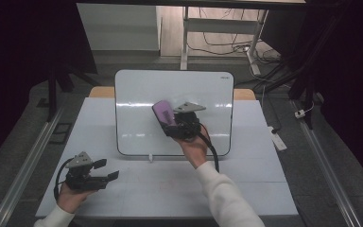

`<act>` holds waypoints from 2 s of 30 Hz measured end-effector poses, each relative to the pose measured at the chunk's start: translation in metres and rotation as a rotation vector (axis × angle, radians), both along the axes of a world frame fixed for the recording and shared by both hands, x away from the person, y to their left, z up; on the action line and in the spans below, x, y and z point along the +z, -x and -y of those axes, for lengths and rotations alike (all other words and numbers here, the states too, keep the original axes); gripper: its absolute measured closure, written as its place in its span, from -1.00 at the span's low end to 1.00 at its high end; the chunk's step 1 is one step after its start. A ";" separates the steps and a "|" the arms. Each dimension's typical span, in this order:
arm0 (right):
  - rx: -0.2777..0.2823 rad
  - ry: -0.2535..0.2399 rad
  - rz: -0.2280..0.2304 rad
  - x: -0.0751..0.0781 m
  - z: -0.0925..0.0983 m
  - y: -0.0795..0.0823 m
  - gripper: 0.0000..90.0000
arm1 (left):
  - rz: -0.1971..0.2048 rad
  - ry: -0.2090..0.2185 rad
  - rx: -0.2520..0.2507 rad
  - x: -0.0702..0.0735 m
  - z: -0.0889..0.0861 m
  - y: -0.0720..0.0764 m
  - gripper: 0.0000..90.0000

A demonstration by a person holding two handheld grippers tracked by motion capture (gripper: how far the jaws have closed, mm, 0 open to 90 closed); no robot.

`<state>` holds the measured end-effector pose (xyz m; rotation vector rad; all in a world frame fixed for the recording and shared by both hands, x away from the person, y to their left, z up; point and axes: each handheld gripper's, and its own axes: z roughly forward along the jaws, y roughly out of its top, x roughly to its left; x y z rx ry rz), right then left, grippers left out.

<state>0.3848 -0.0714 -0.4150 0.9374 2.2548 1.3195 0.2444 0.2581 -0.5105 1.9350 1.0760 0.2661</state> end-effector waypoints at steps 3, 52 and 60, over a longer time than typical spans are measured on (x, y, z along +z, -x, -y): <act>0.014 -0.042 0.009 -0.001 0.021 0.011 -0.08 | 0.002 -0.002 0.005 0.000 0.001 0.000 -0.45; 0.058 -0.108 0.038 -0.064 0.073 0.073 -0.09 | 0.017 0.162 -0.069 0.043 0.074 -0.043 -0.36; 0.065 -0.106 0.040 -0.066 0.070 0.074 -0.09 | 0.022 0.161 -0.097 0.047 0.096 -0.053 -0.35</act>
